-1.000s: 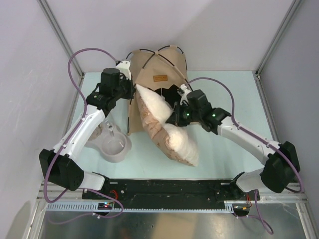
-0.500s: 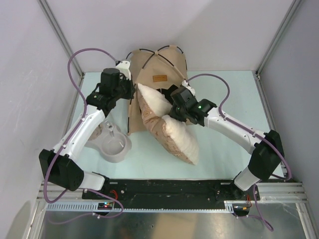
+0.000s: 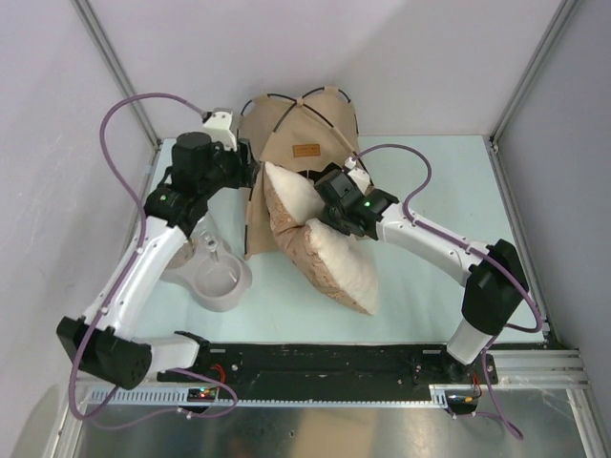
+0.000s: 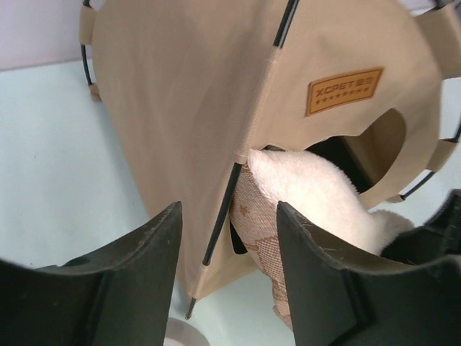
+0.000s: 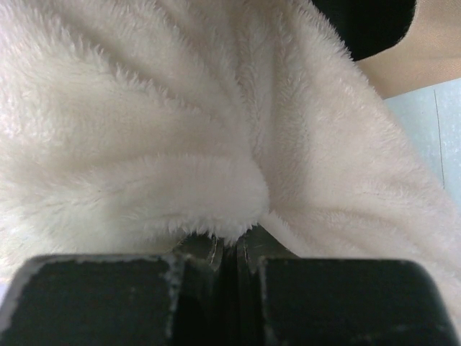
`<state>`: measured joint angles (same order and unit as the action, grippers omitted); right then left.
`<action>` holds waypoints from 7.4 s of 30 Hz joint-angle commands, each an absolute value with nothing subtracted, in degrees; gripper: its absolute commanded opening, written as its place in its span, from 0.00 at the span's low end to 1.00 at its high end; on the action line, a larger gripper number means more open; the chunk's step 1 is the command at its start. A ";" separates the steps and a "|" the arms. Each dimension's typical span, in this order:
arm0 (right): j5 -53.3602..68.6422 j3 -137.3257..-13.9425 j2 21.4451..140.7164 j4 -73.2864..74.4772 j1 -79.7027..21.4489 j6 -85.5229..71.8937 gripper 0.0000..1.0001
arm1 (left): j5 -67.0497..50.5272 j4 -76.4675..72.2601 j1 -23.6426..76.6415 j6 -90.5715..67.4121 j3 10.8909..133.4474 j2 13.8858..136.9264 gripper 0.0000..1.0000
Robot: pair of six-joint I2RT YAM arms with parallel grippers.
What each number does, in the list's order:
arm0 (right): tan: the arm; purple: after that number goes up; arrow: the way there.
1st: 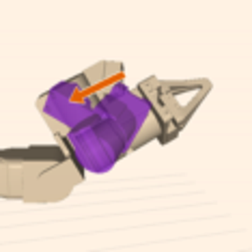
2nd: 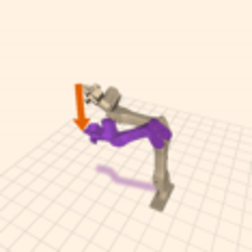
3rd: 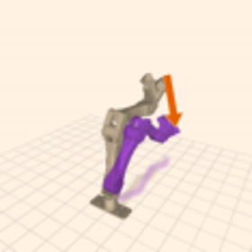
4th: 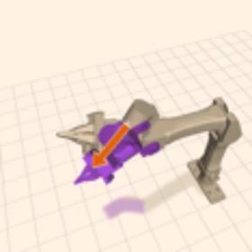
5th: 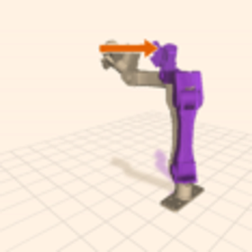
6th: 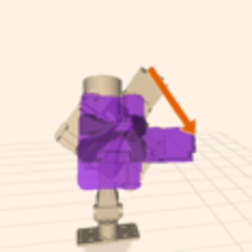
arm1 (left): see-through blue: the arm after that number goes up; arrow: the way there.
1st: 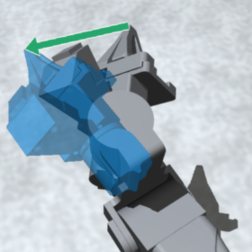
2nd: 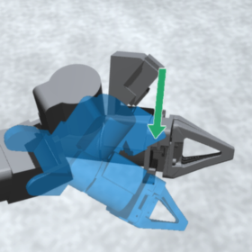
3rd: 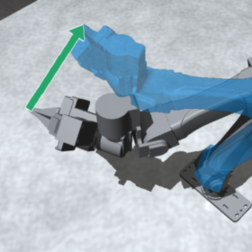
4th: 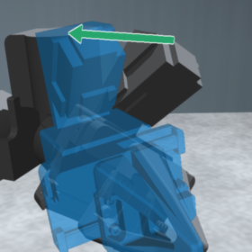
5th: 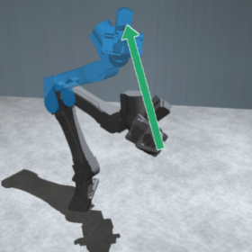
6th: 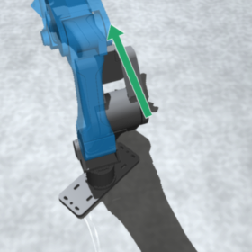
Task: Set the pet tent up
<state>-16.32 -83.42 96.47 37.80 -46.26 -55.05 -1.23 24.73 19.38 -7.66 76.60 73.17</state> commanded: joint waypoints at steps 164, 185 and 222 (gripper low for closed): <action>-7.61 -75.03 93.71 12.23 -41.76 -21.69 0.00 | 20.86 15.44 41.83 -28.75 68.01 86.94 0.00; -12.76 -82.94 95.14 20.37 -42.69 -21.22 0.61 | 19.91 15.43 39.90 -26.04 69.37 87.06 0.51; -27.61 -60.37 72.14 30.54 -47.86 -30.78 0.97 | 14.88 18.23 39.99 -34.32 47.10 58.92 1.00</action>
<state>-26.96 -62.50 73.95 32.18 -48.27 -28.53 15.73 18.22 39.75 -31.14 48.12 59.94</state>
